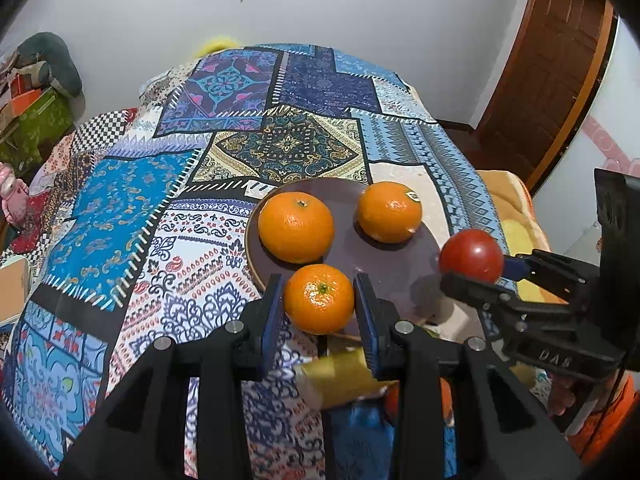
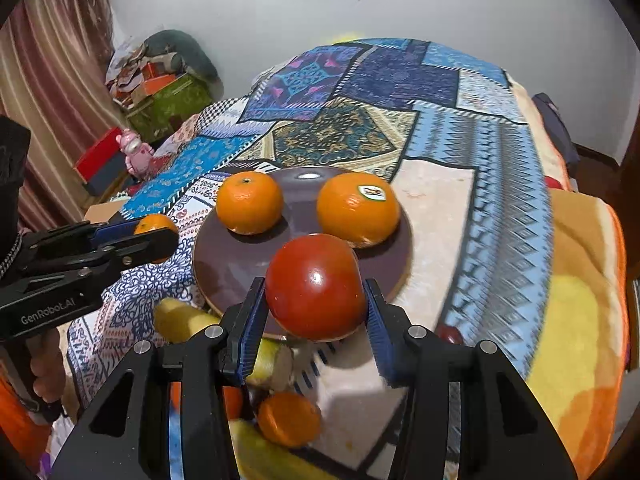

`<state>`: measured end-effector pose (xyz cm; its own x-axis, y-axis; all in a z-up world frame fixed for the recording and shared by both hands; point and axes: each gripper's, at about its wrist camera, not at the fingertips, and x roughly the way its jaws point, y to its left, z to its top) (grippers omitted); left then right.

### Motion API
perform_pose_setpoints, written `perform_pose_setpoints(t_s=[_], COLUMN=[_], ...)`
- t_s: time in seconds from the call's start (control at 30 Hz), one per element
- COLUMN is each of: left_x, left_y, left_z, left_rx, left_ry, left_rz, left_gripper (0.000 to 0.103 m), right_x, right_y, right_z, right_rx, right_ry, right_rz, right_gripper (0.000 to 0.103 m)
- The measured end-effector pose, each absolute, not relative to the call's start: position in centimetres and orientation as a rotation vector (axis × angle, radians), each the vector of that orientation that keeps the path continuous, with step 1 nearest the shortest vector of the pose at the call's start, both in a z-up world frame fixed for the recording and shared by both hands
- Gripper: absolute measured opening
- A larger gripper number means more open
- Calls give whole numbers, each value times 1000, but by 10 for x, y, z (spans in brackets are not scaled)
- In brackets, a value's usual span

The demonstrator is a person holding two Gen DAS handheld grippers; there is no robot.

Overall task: Organize fruits
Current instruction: 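Place the mandarin and tomato on the plate and open both tools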

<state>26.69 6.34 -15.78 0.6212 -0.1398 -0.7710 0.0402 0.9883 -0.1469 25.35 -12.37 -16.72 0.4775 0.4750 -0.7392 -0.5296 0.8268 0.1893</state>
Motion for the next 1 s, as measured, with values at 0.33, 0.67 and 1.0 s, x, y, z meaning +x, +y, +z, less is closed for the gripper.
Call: perform_pose_setpoints(t_s=[0.33, 0.67, 1.0], left_x=[297, 308, 311], left_y=[71, 70, 74], left_z=[-181, -191, -200], left_rx=[-121, -111, -144], left_ry=[944, 966, 1001], left_rz=[-100, -113, -111], left_gripper=[35, 35, 35], right_x=[275, 288, 292], right_y=[-91, -77, -80], right_z=[-180, -194, -196], right_rx=[-135, -182, -153], right_ry=[901, 957, 994], right_rz=[656, 679, 683], right_gripper=[44, 44, 45])
